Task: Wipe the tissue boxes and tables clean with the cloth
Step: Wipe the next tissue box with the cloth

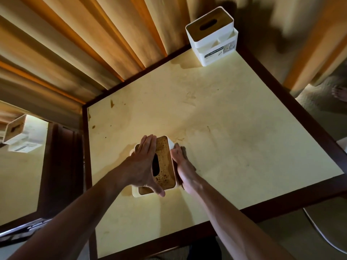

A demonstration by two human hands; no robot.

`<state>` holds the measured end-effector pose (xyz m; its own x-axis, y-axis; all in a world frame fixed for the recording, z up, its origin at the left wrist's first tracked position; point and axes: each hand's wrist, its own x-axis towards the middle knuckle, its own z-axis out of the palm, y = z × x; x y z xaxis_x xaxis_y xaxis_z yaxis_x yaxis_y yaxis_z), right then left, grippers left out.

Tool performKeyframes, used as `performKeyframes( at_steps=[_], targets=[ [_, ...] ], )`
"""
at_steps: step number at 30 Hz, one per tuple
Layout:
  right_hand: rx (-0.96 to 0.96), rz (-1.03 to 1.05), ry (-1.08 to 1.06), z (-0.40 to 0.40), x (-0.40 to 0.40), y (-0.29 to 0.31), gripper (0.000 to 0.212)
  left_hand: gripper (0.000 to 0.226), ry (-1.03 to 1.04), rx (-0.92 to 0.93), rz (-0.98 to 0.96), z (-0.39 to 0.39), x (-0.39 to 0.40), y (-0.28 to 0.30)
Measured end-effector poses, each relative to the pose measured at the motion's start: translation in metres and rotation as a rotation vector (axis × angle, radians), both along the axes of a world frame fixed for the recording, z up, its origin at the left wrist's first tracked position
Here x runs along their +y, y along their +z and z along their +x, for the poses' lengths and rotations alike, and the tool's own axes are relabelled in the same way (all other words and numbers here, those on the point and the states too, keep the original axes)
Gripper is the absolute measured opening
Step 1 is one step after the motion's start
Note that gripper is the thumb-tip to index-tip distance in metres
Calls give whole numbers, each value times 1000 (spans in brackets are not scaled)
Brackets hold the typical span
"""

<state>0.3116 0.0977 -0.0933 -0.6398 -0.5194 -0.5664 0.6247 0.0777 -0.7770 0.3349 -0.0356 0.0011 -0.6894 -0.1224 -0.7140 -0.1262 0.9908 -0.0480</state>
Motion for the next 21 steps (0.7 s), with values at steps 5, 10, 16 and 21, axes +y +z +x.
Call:
performKeyframes(
  at_steps=[5, 10, 16, 21],
  targets=[
    [79, -112, -15, -17, -7, 8, 66, 173, 4, -16, 11, -2, 1, 1],
    [187, -274, -194, -5, 3, 19, 35, 172, 7, -42, 6, -2, 2, 2],
    [332, -354, -151, 29, 24, 19, 42, 171, 11, -53, 26, -2, 3, 4],
    [272, -339, -61, 50, 36, 14, 50, 171, 12, -41, 33, -2, 2, 3]
  ],
)
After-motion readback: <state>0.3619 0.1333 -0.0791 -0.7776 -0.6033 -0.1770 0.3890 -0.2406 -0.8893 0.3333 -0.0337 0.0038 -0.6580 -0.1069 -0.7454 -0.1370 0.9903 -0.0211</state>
